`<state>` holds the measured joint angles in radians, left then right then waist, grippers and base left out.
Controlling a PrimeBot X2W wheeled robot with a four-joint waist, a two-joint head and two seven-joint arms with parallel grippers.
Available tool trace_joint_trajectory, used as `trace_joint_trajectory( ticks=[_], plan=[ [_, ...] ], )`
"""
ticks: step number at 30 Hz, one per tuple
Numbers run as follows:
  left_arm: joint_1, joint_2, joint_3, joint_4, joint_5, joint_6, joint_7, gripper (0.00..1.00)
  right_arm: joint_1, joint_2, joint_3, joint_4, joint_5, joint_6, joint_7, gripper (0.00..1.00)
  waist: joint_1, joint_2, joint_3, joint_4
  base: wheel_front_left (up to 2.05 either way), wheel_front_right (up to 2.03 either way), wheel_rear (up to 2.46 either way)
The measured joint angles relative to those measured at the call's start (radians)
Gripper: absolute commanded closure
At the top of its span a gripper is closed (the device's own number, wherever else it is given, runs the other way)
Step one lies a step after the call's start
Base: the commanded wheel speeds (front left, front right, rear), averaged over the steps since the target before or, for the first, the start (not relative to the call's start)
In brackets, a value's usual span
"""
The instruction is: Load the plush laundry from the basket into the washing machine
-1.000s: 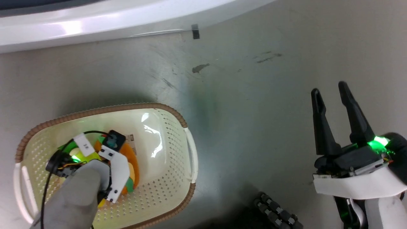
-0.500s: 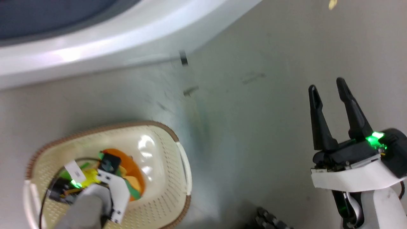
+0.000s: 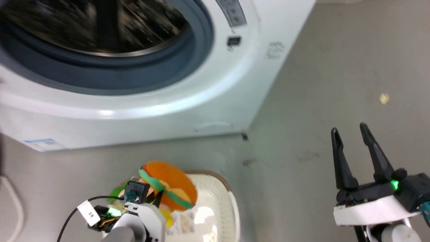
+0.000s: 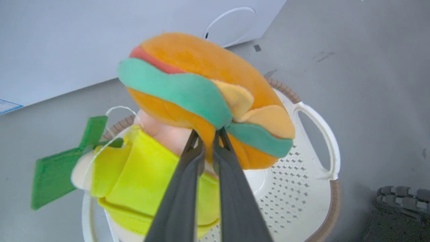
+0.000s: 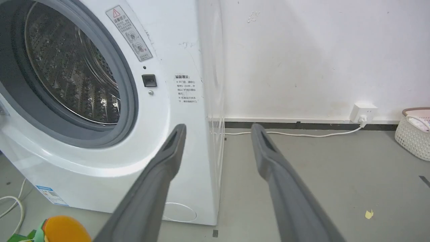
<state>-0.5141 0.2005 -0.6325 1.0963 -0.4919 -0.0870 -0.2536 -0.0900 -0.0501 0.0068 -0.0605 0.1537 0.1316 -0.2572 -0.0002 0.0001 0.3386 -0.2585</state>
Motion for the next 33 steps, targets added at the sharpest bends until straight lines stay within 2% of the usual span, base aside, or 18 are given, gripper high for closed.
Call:
trace_joint_trajectory(
  ticks=[9,16,20,24,29,33],
  plan=[
    [0.217,0.014,0.151,-0.435,0.025,0.094,-0.002,1.0,0.078,0.0,-0.012,0.006,-0.02,0.0,0.0,0.0,-0.0001,0.0,-0.172,0.125,0.0,0.0,0.0],
    [0.335,0.004,0.308,-0.783,0.088,0.149,-0.002,1.0,0.105,0.0,-0.012,-0.006,-0.023,0.0,0.0,0.0,-0.0001,-0.0001,-0.206,0.19,0.0,0.0,0.0],
    [0.337,-0.01,0.395,-0.956,0.136,0.145,-0.002,1.0,0.1,0.0,0.003,-0.016,-0.023,0.0,0.0,0.0,0.0002,0.0,-0.164,0.189,0.0,0.0,0.0],
    [0.278,-0.021,0.46,-1.05,0.177,0.112,-0.003,1.0,0.067,0.0,0.017,-0.025,-0.022,0.0,0.0,0.0,0.0003,0.0,-0.1,0.175,0.0,0.0,0.0],
    [0.107,0.015,0.489,-1.012,0.201,0.053,-0.003,1.0,0.007,0.0,0.03,-0.038,-0.012,0.0,0.0,0.0,0.0004,0.0,-0.003,0.145,0.0,0.0,0.0],
    [-0.063,0.072,0.507,-0.918,0.209,0.034,0.032,1.0,-0.038,0.0,0.049,-0.041,0.008,0.0,0.0,0.0,0.0005,-0.0001,0.08,0.109,0.0,0.0,0.0]
  ],
)
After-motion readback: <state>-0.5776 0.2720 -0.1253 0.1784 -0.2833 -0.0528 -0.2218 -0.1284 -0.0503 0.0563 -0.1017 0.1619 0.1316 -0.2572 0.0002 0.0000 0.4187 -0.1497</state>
